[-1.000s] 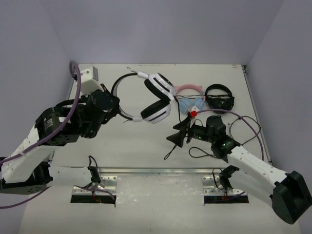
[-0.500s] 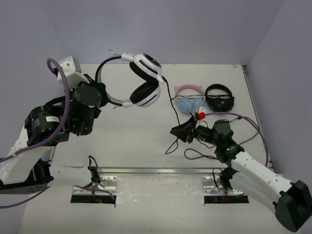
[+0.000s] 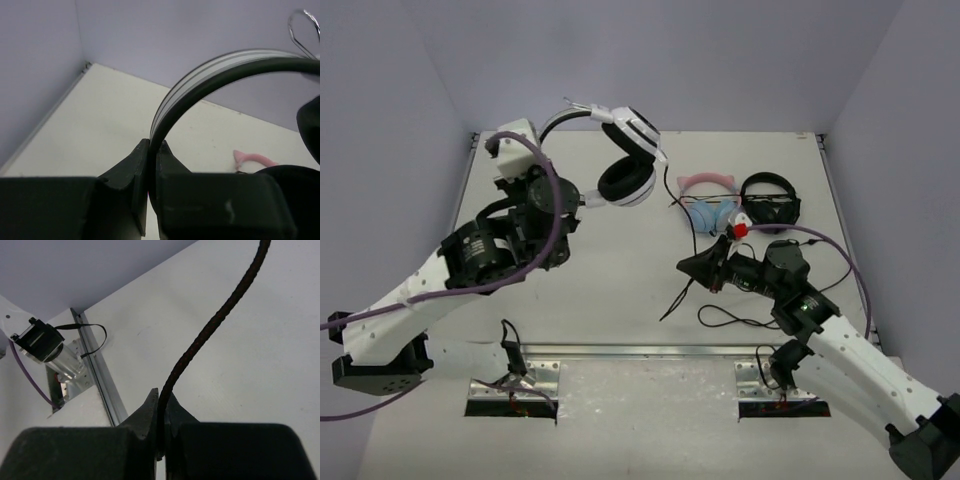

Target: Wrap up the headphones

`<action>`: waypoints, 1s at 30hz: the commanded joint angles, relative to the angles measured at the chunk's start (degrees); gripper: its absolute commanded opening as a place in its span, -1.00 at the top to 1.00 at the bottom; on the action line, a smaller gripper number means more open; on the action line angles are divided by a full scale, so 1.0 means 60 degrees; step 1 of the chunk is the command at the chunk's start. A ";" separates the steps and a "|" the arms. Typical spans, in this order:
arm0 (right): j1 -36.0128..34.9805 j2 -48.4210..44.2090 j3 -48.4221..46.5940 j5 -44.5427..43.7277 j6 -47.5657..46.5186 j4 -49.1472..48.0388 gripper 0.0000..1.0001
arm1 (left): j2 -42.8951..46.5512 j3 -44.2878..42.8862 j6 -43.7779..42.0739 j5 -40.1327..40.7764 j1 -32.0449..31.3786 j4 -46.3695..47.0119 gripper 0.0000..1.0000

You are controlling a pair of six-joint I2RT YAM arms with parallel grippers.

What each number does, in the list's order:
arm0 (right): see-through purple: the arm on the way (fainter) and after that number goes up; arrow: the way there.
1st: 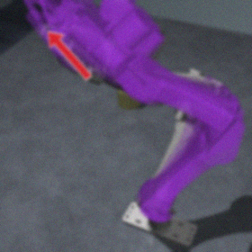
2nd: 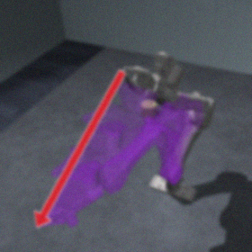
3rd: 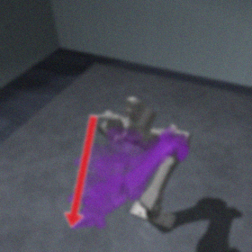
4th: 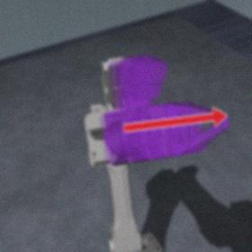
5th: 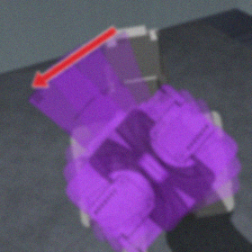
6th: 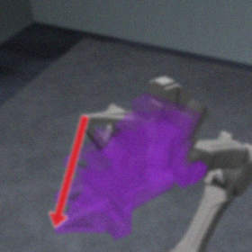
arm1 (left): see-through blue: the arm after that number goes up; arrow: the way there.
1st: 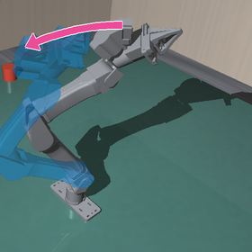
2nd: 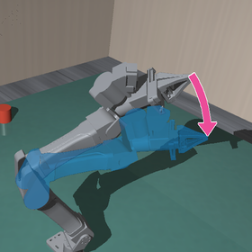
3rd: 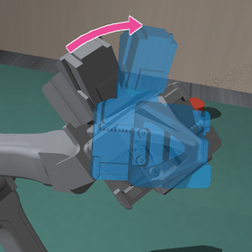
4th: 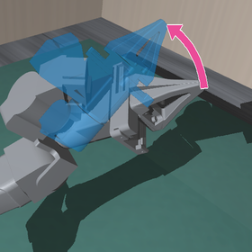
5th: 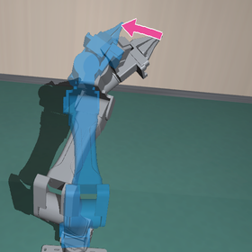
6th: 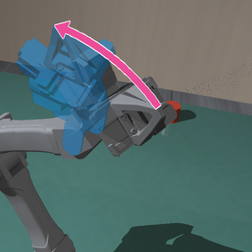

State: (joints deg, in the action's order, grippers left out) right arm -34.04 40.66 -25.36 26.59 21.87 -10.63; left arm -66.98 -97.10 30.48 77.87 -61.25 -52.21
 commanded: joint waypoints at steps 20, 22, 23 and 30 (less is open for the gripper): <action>-0.0375 -0.0011 -0.5264 -0.2222 -0.4022 0.9051 0.97 | -0.5621 0.0161 -0.5401 -0.4657 0.2577 0.3647 0.99; -0.0434 0.0180 -0.5644 -0.1971 -0.4230 0.9432 0.97 | -0.6075 0.0070 -0.5766 -0.4686 0.2577 0.3706 0.99; -0.0493 0.0253 -0.5747 -0.2000 -0.4347 0.9433 0.97 | -0.6121 0.0055 -0.5899 -0.4991 0.2577 0.3706 0.99; -0.0493 0.0882 -0.5968 -0.2542 -0.5488 0.8498 0.97 | -0.4060 0.3053 -0.7319 -1.0905 0.2519 0.5916 0.99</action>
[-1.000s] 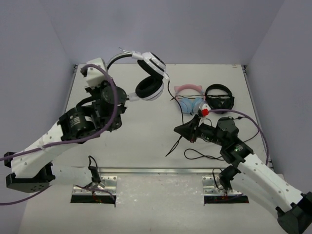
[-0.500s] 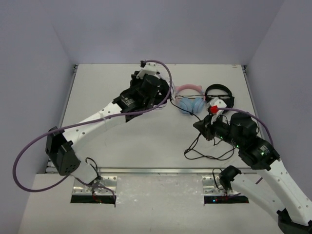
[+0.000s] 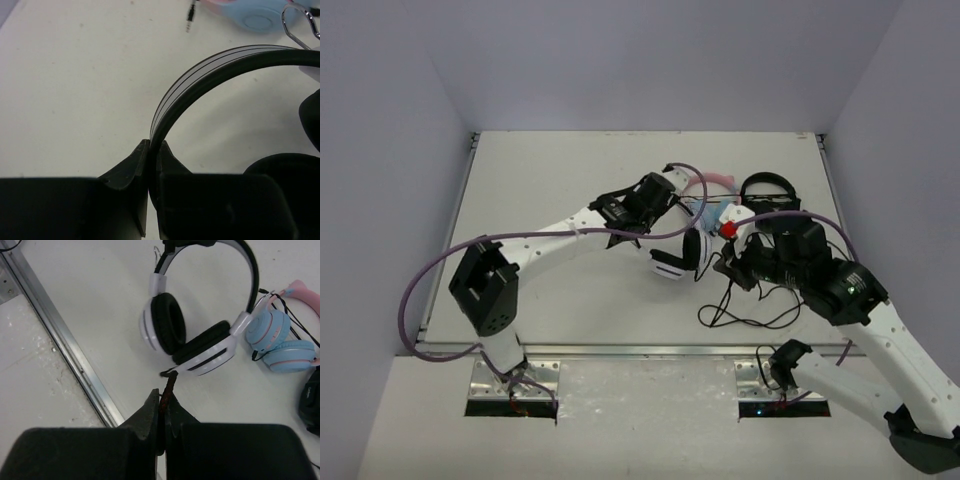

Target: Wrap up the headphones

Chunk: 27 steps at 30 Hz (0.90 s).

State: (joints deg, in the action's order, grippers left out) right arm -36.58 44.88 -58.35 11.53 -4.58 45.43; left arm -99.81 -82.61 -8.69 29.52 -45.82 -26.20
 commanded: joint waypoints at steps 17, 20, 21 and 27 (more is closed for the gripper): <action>-0.0041 0.0298 0.1476 -0.4392 -0.2078 -0.3291 0.97 | 0.3494 0.1551 -0.1716 -0.6677 -0.0449 0.0338 0.99; -0.0012 0.0167 0.1463 -0.4442 -0.2006 -0.3324 0.97 | 0.4094 0.1653 -0.1643 -0.6357 -0.0449 0.0396 0.99; -0.0027 0.0093 0.1477 -0.4427 -0.1875 -0.3411 0.97 | 0.4328 0.1755 -0.1643 -0.6123 -0.0449 0.0382 0.99; -0.0012 -0.0740 0.2165 -0.3461 -0.1245 -0.4889 0.94 | 0.5018 0.1786 -0.1278 -0.6530 -0.0449 0.0425 0.99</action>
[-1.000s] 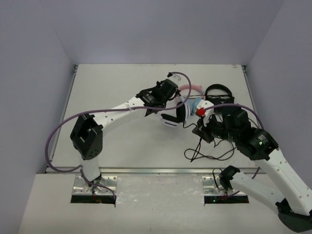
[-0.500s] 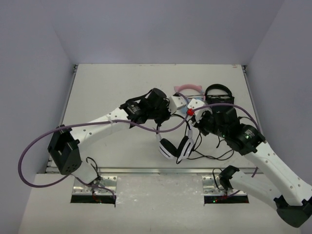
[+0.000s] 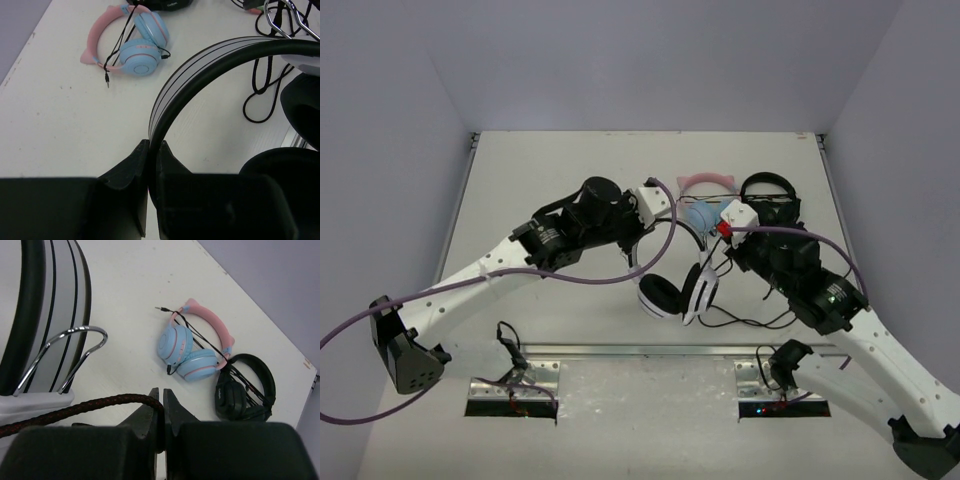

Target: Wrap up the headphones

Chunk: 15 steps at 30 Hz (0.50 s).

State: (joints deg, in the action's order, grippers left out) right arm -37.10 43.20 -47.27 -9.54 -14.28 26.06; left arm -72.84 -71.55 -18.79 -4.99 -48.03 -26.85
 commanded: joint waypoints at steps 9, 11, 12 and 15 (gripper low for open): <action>0.0075 -0.0755 0.1125 0.2014 0.1413 -0.3215 0.97 | 0.1358 -0.0408 0.1724 -0.1569 -0.0081 0.0946 0.99; 0.0075 -0.0682 0.0979 0.2190 0.1604 -0.3318 0.97 | 0.1329 -0.0686 0.1696 -0.1628 -0.0081 0.0668 0.99; 0.0075 -0.0638 0.0920 0.2191 0.1677 -0.3333 0.97 | 0.1286 -0.0731 0.1710 -0.1701 -0.0081 0.0406 0.99; 0.0075 -0.0448 0.0613 0.2132 0.1867 -0.3348 0.97 | 0.1052 -0.0965 0.1652 -0.2096 -0.0081 -0.0225 0.99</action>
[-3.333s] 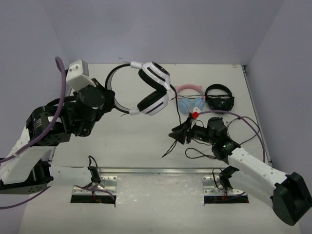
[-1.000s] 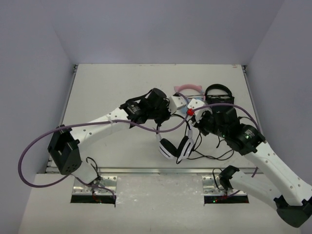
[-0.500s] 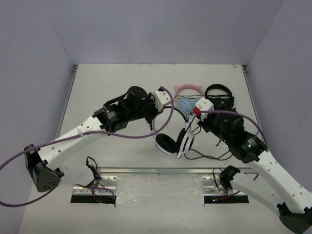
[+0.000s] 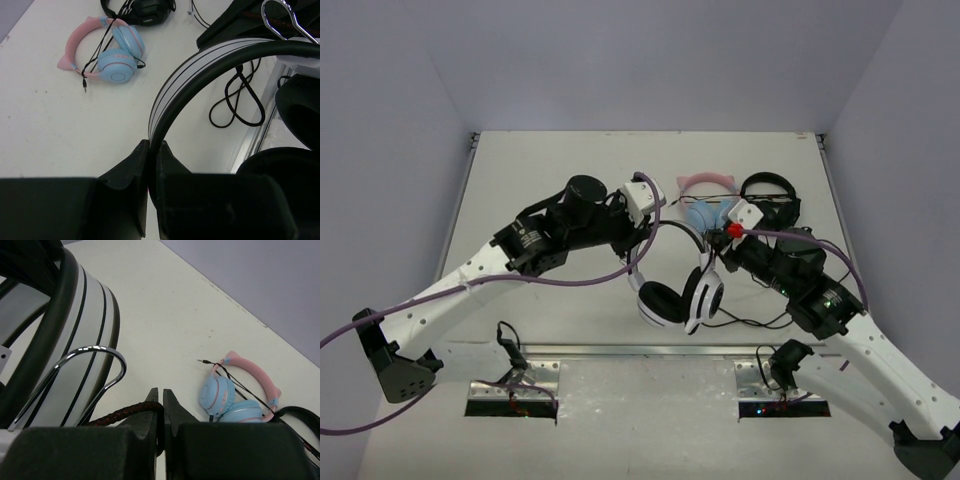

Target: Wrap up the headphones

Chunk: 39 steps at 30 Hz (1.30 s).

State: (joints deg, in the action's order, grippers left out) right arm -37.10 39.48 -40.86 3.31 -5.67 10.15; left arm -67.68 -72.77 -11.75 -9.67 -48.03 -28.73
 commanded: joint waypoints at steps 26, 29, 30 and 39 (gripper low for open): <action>0.0090 0.1154 -0.1510 -0.2368 0.1589 0.1121 0.97 | -0.0600 -0.1127 0.0713 0.0938 -0.0579 -0.0749 0.99; 0.0104 0.1081 -0.1218 -0.2252 0.1604 0.0975 0.97 | -0.0381 -0.1230 0.0844 0.1201 -0.0579 -0.0588 0.99; 0.0105 0.1080 -0.1058 -0.2150 0.1604 0.0945 0.97 | -0.0322 -0.1231 0.0845 0.1115 -0.0579 -0.0544 0.99; 0.0105 0.1183 -0.0763 -0.0934 0.1868 0.0374 0.97 | 0.0748 -0.1040 0.1416 0.0383 -0.0579 0.0350 0.99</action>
State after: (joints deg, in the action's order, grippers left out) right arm -37.12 46.30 -45.98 -2.79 4.43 16.08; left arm -67.99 -76.62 -6.92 -0.19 -50.30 -34.87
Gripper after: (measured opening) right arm 0.022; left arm 0.047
